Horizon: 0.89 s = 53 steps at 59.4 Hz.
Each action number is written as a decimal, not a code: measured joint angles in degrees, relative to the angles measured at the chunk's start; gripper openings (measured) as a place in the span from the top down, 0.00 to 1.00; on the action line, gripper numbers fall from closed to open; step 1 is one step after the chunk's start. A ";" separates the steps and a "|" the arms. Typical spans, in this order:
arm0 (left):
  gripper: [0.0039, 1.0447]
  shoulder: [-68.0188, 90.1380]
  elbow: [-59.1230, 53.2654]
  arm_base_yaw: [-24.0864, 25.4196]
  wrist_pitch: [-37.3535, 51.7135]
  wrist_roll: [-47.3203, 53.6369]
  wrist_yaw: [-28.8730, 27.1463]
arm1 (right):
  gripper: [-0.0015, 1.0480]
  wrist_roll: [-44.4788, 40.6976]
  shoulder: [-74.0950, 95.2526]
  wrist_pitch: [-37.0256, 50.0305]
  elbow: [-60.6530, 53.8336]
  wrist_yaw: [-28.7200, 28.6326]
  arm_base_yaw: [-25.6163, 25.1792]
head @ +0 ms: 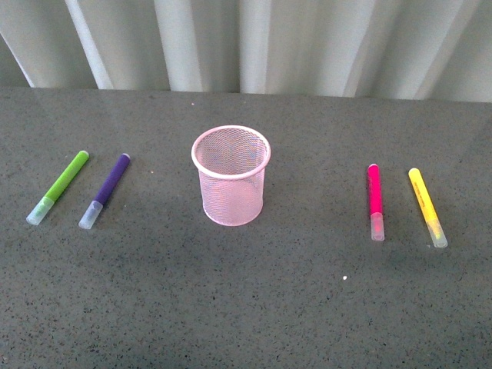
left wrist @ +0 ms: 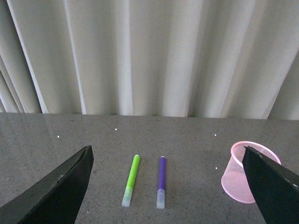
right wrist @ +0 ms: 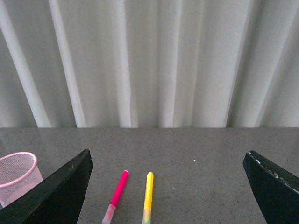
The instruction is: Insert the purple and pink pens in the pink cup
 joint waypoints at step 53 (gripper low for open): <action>0.06 41.86 16.26 2.47 -9.77 -37.73 -66.20 | 0.07 0.04 0.00 -0.02 0.00 0.28 -0.04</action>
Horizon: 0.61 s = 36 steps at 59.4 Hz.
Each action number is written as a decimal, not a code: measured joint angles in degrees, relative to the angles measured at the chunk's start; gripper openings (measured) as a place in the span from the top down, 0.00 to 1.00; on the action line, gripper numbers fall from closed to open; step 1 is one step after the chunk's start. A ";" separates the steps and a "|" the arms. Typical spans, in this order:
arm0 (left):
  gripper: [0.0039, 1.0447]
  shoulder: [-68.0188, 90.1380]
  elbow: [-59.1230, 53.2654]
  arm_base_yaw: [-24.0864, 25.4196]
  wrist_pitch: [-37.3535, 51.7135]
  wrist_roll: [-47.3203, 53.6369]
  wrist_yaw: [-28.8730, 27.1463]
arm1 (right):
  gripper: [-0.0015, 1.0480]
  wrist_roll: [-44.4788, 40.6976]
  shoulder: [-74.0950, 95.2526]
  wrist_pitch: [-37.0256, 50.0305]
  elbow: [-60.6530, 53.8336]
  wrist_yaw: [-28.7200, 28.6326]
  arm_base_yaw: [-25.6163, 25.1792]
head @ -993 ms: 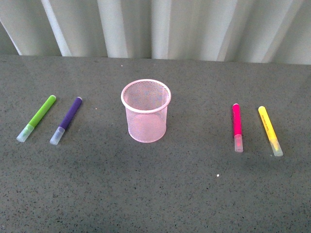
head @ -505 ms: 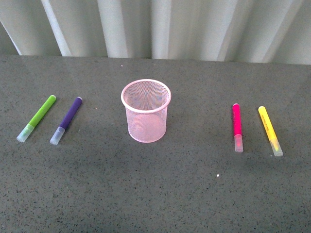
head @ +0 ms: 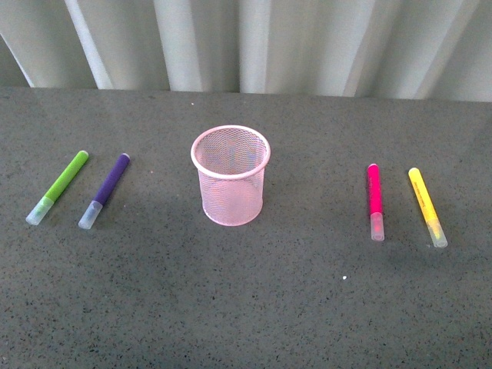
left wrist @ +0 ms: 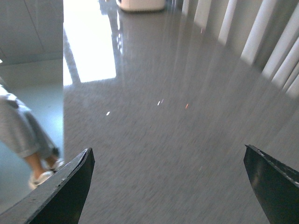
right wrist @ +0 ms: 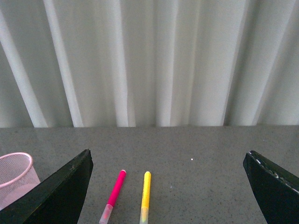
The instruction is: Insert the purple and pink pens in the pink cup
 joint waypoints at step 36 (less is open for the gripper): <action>0.06 33.77 29.75 13.55 11.19 16.37 42.18 | 0.07 0.00 0.00 0.00 0.00 -0.11 0.09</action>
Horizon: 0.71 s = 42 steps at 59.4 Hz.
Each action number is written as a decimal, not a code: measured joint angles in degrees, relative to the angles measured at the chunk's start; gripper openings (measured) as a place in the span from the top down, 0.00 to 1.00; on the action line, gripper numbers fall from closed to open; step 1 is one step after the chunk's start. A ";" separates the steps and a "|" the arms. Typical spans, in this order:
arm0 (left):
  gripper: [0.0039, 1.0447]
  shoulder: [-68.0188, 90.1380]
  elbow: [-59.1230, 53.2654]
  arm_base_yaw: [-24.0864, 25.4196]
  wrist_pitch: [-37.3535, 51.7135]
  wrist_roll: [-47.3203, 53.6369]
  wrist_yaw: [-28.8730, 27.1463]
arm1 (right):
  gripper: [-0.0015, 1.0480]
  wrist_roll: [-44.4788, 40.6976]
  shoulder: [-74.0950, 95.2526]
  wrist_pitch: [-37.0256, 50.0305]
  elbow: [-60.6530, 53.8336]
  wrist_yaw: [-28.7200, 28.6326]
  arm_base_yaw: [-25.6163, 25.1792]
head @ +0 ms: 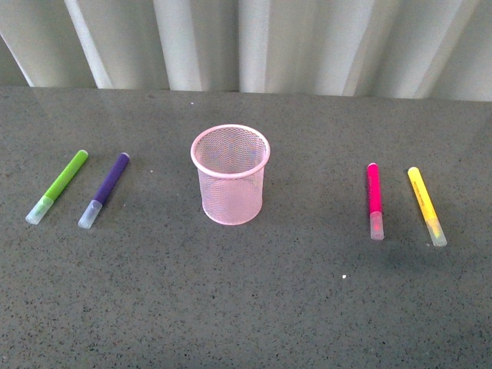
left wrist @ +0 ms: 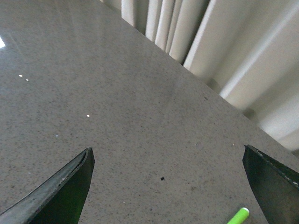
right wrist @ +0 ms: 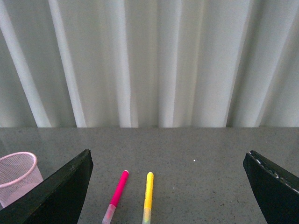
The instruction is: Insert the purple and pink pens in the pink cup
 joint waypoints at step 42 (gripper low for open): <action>0.06 30.64 22.86 -11.21 -13.40 -11.26 11.26 | 0.07 0.00 0.00 0.00 0.00 -0.02 0.00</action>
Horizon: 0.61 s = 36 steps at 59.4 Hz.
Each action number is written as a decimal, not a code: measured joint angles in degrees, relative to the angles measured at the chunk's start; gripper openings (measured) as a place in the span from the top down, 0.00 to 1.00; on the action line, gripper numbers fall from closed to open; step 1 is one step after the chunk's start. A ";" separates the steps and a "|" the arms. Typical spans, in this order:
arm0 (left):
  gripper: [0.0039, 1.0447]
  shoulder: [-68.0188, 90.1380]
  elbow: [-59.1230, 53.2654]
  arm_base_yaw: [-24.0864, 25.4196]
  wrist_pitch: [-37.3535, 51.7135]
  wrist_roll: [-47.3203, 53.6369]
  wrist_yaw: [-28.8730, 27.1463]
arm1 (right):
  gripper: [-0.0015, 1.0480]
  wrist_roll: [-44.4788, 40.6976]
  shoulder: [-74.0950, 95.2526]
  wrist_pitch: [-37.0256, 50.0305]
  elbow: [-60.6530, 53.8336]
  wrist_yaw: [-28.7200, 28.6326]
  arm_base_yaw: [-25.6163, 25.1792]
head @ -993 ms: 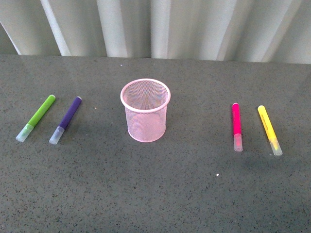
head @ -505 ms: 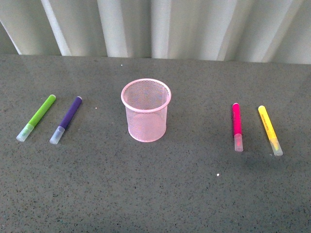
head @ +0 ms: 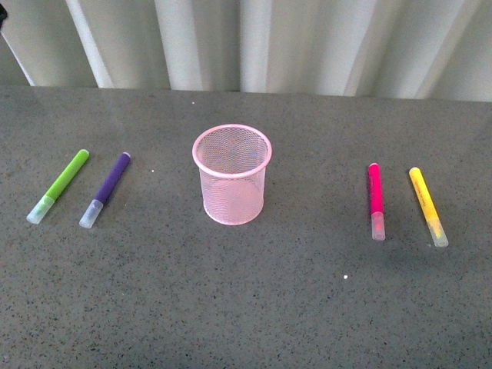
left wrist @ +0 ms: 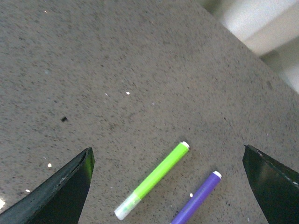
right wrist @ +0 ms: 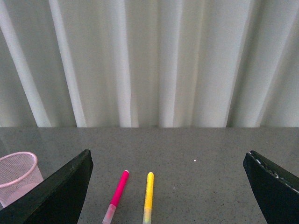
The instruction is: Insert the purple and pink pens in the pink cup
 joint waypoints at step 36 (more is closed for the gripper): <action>0.06 4.20 -4.61 -17.79 2.67 5.18 16.59 | 0.07 0.00 0.00 0.00 0.00 0.02 0.00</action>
